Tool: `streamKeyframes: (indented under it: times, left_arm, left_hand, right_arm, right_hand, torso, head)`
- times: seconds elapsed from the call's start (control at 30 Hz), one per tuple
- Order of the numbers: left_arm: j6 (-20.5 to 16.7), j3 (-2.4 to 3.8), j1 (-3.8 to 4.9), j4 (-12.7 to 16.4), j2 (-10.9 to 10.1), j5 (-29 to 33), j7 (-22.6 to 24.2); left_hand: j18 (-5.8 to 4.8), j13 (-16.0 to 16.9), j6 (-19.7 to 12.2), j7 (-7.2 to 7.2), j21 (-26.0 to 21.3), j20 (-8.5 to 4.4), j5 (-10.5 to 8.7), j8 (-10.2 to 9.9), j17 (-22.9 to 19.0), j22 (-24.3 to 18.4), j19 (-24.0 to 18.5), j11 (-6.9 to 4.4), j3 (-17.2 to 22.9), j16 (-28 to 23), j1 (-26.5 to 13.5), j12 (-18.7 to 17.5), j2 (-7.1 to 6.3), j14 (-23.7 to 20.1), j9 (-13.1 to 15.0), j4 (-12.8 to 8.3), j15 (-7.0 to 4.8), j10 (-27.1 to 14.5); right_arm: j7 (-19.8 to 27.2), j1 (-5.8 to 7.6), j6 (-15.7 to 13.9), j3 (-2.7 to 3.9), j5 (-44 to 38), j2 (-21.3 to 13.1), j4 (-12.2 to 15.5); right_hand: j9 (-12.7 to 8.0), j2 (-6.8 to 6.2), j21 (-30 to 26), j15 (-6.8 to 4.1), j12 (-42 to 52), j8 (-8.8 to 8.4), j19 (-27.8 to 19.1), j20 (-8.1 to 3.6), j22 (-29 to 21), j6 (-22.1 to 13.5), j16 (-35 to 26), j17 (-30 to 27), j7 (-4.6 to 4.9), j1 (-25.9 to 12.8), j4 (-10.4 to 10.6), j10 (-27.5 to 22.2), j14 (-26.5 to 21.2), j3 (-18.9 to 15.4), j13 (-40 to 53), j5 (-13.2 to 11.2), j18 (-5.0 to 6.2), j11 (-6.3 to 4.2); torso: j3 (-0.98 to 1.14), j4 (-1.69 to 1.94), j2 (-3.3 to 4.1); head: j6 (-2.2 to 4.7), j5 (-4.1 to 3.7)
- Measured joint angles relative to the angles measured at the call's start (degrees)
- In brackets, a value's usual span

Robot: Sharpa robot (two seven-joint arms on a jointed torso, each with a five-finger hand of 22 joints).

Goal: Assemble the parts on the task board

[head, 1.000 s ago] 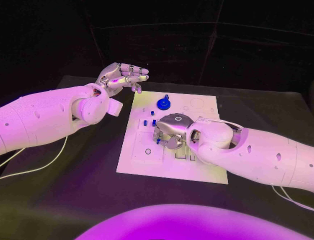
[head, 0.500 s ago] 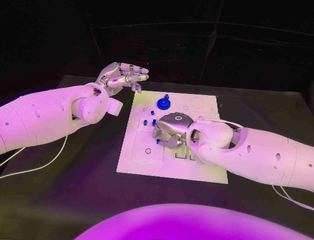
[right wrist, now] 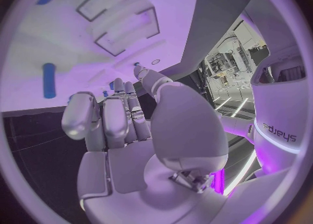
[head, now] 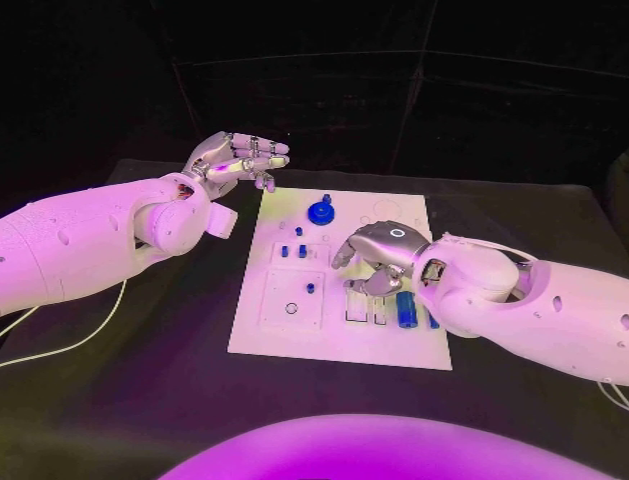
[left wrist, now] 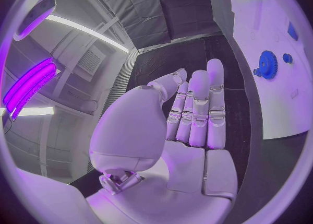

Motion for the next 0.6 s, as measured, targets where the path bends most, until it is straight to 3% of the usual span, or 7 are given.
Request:
streamKeyframes:
  times: [0.17, 0.4, 0.6]
  left_arm:
    - [0.1, 0.00, 0.00, 0.0, 0.0, 0.0, 0.0]
    - [0.3, -0.01, 0.00, 0.0, 0.1, 0.0, 0.0]
    - [0.5, -0.01, 0.00, -0.2, 0.2, 0.0, -0.1]
  left_hand:
    - [0.00, 0.0, 0.0, 0.00, 0.0, 0.00, 0.00, 0.0, -0.1, 0.0, 0.0, 0.00, 0.0, 0.0, 0.0, 0.0, 0.00, 0.0, 0.0, 0.0, 0.00, 0.0]
    - [0.00, 0.0, 0.0, 0.00, 0.0, 0.00, 0.00, 0.0, 0.0, 0.0, 0.0, 0.00, 0.0, 0.0, 0.0, 0.0, 0.00, 0.0, 0.0, 0.0, 0.00, 0.0]
    - [0.00, 0.0, 0.0, 0.00, 0.0, 0.00, 0.00, 0.0, 0.0, 0.0, 0.0, 0.00, 0.0, 0.0, 0.0, 0.0, 0.00, 0.0, 0.0, 0.0, 0.00, 0.0]
  right_arm:
    - [-1.3, 2.02, 0.0, 0.27, 0.9, -2.4, -0.1]
    - [-2.9, 2.95, 0.6, 0.26, 1.7, -3.4, -1.7]
    - [-3.4, 3.10, 2.2, 0.25, 1.9, -2.9, -2.7]
  right_hand:
    - [0.0, -0.32, -1.5, 0.50, 0.4, 0.00, -0.6, 0.15, -2.3, -3.5, -0.5, -1.3, -1.76, 0.5, 0.6, -2.7, -0.1, -5.7, 0.1, -2.3, 0.47, -0.33]
    - [0.1, 1.15, -1.5, 0.43, 2.1, 0.00, -0.4, -0.02, -2.6, -3.7, -0.5, -2.1, -1.94, 2.0, 1.2, -3.1, -0.1, -9.5, 0.1, -2.3, 0.48, -0.73]
    - [0.2, 1.91, -1.8, -0.05, 3.1, 0.00, -0.2, -0.27, -2.7, -3.7, -1.0, -2.7, -1.97, 2.8, 1.2, -2.8, 0.0, -10.2, 0.2, -1.6, 0.47, -1.07]
  torso:
    - [-0.04, -0.15, 0.00]
    - [-0.04, -0.18, 0.00]
    - [-0.04, -0.17, 0.01]
  head:
    - [0.62, -0.58]
    - [1.01, -0.99]
    - [1.06, -1.11]
